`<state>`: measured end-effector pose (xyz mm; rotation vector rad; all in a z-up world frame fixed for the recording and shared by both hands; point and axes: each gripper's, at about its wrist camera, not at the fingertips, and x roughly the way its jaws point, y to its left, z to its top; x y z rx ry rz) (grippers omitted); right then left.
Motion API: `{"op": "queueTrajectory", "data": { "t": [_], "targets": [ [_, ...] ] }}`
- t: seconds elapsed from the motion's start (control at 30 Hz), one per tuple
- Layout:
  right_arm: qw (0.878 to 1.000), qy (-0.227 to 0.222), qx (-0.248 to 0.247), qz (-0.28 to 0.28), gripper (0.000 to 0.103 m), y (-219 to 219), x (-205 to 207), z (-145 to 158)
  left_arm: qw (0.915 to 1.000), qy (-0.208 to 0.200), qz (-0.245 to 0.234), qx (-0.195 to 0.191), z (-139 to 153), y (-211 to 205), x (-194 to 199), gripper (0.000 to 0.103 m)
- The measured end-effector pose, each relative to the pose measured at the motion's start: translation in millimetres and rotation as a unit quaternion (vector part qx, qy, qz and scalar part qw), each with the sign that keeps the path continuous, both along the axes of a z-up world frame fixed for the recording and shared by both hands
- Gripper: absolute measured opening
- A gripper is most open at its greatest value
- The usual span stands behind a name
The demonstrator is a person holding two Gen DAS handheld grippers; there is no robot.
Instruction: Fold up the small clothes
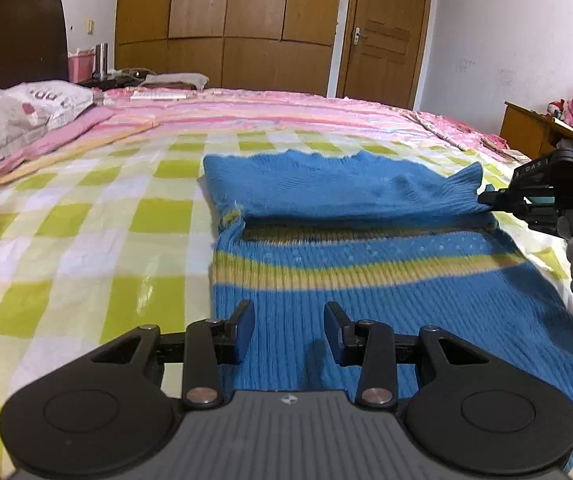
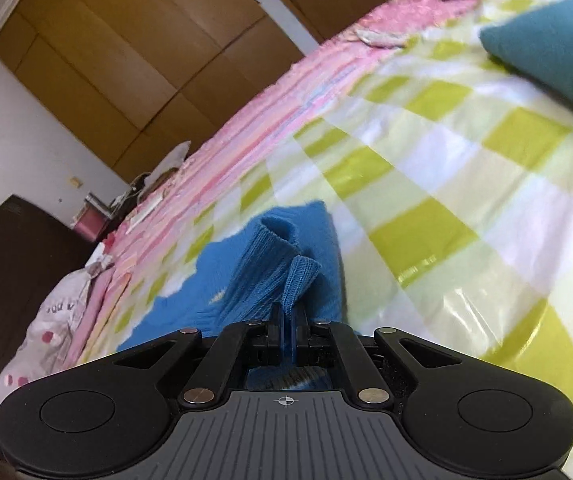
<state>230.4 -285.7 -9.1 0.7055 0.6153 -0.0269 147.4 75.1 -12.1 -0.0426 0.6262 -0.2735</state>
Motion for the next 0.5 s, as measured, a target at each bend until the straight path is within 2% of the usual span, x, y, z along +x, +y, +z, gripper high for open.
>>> {"op": "queueTrajectory", "data": {
  "t": [0.03,0.17,0.23,0.37,0.5],
  "targets": [
    [1.000,0.006,-0.004,0.006,0.009,0.3,1.8,0.8,1.0000,-0.004,-0.001,0.002,3.0,-1.7,2.0,0.044],
    [0.999,0.031,-0.014,0.017,0.011,-2.3,7.9,2.6,0.9995,-0.022,-0.013,0.018,12.8,-13.3,10.1,0.044],
    [0.999,0.025,-0.022,0.012,0.012,-3.0,1.0,9.7,0.9988,-0.028,-0.021,0.033,15.9,-19.8,16.6,0.044],
    [0.994,-0.013,-0.105,0.004,0.014,1.6,-11.5,33.9,0.9980,-0.037,-0.026,0.043,20.0,-28.5,38.7,0.044],
    [0.985,-0.034,-0.154,0.066,0.014,22.5,6.5,48.4,0.9985,-0.039,-0.025,0.027,23.7,-37.8,67.9,0.044]
  ]
}}
